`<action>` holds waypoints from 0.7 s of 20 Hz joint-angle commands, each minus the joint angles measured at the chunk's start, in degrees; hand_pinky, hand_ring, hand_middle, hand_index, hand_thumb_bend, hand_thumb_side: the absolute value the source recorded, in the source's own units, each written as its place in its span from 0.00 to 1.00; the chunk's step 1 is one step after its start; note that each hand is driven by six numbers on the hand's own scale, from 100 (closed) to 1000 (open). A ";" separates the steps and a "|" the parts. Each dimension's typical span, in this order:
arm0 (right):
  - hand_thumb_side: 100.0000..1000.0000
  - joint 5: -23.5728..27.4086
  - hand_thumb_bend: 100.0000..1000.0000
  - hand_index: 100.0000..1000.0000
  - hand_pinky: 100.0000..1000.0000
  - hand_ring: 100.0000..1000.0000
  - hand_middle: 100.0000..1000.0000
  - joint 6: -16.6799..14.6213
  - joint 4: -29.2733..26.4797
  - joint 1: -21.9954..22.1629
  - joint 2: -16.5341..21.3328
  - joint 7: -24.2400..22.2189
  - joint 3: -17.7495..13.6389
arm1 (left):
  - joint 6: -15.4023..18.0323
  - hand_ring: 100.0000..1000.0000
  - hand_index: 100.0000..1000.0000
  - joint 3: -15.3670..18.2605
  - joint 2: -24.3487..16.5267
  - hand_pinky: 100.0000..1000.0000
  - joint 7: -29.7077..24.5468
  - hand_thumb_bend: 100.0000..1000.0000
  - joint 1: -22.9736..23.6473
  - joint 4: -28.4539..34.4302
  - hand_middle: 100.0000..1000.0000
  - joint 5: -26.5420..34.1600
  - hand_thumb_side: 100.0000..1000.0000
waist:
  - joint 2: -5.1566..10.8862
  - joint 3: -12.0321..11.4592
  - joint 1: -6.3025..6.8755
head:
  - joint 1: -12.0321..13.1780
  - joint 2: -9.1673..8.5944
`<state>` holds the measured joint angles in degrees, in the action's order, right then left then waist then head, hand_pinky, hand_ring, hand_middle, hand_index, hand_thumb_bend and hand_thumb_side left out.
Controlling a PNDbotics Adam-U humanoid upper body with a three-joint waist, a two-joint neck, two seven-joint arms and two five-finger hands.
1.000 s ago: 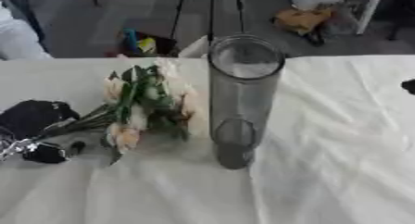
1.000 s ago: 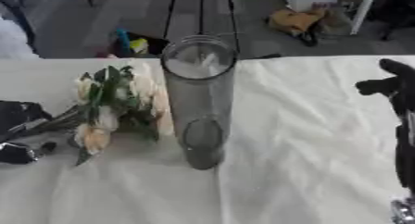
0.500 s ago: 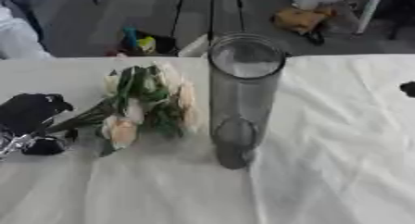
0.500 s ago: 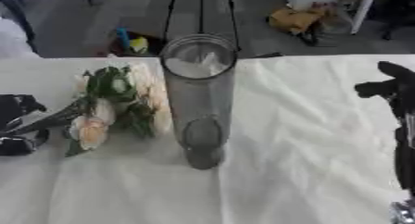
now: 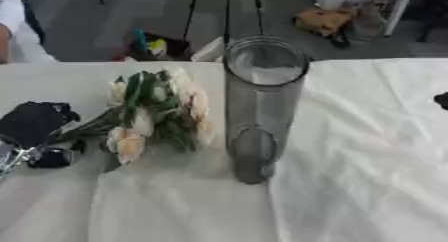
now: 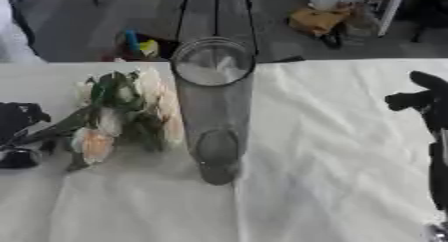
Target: Arrange flowers into the vase.
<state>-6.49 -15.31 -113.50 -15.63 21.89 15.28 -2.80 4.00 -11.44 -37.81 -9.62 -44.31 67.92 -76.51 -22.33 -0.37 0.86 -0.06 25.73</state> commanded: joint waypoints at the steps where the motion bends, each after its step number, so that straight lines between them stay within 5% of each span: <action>1: 0.99 0.47 0.05 0.81 0.78 0.63 0.46 -0.20 -1.10 -0.41 0.50 -0.22 -0.14 | 0.07 0.64 0.80 0.77 -0.98 0.53 -0.66 0.17 -0.88 -0.24 0.67 -0.47 0.49 | -0.11 0.14 0.84 | 0.18 -0.59; 14: 0.99 0.67 0.05 0.81 0.78 0.63 0.46 -0.12 -1.10 -0.04 0.35 -0.60 -0.15 | 0.52 0.68 0.84 1.28 -1.87 0.56 -4.09 0.07 -0.67 1.73 0.71 1.35 0.46 | 0.05 -0.07 0.83 | 0.26 -0.32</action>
<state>-6.36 -15.33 -113.50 -15.55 21.48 14.92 -2.77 4.42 -11.37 -37.76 -12.90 -44.38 68.46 -75.86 -22.56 -0.38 0.92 0.02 25.63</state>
